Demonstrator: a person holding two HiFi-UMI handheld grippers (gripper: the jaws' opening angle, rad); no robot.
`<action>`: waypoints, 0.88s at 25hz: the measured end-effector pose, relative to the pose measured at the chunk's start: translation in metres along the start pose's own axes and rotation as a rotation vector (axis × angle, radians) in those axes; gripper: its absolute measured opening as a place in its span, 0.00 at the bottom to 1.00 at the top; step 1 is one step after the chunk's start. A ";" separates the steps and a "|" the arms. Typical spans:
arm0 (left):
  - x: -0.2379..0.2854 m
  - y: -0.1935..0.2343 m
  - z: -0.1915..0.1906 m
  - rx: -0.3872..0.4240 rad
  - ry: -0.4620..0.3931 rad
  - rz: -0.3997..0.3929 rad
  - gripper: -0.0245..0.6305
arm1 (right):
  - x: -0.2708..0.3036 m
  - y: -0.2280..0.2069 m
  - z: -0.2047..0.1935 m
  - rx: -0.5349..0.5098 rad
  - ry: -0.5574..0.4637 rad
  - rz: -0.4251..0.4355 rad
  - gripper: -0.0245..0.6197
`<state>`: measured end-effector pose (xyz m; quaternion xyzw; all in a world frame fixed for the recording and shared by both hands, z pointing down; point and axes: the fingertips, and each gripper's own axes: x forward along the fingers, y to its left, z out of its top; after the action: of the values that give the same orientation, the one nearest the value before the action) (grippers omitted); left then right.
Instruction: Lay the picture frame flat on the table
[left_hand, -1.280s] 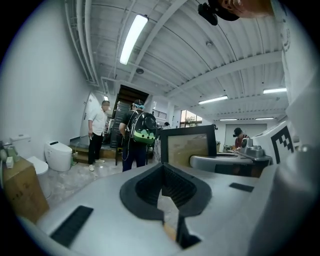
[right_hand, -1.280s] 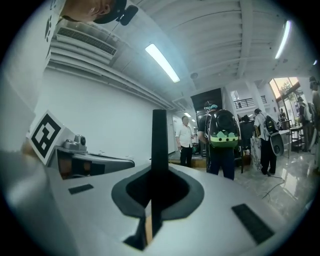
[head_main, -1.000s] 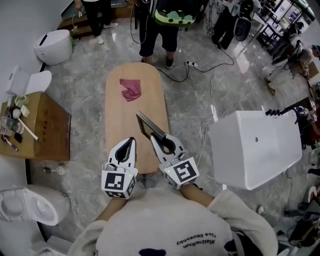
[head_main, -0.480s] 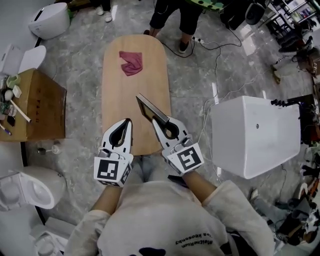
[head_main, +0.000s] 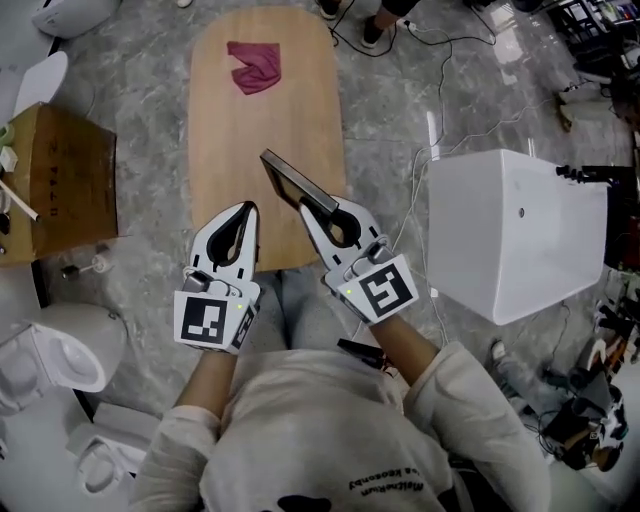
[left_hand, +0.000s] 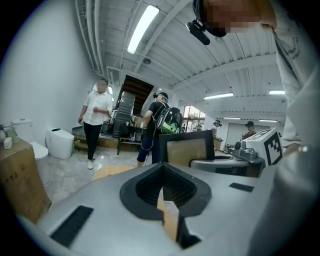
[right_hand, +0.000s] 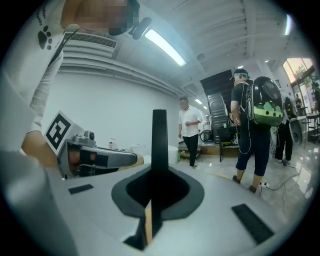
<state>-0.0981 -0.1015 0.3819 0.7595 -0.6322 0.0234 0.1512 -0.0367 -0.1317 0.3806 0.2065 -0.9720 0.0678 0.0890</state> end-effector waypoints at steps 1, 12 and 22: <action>0.001 0.001 -0.004 0.000 0.002 -0.002 0.05 | 0.001 0.000 -0.006 0.004 0.005 0.005 0.07; 0.008 0.016 -0.056 -0.013 0.023 -0.016 0.05 | 0.015 0.001 -0.055 0.021 0.011 0.062 0.06; 0.000 0.023 -0.097 -0.033 0.040 -0.010 0.05 | 0.018 0.013 -0.100 0.049 0.035 0.101 0.06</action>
<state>-0.1052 -0.0802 0.4793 0.7594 -0.6255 0.0277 0.1765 -0.0438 -0.1104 0.4808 0.1579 -0.9776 0.0995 0.0974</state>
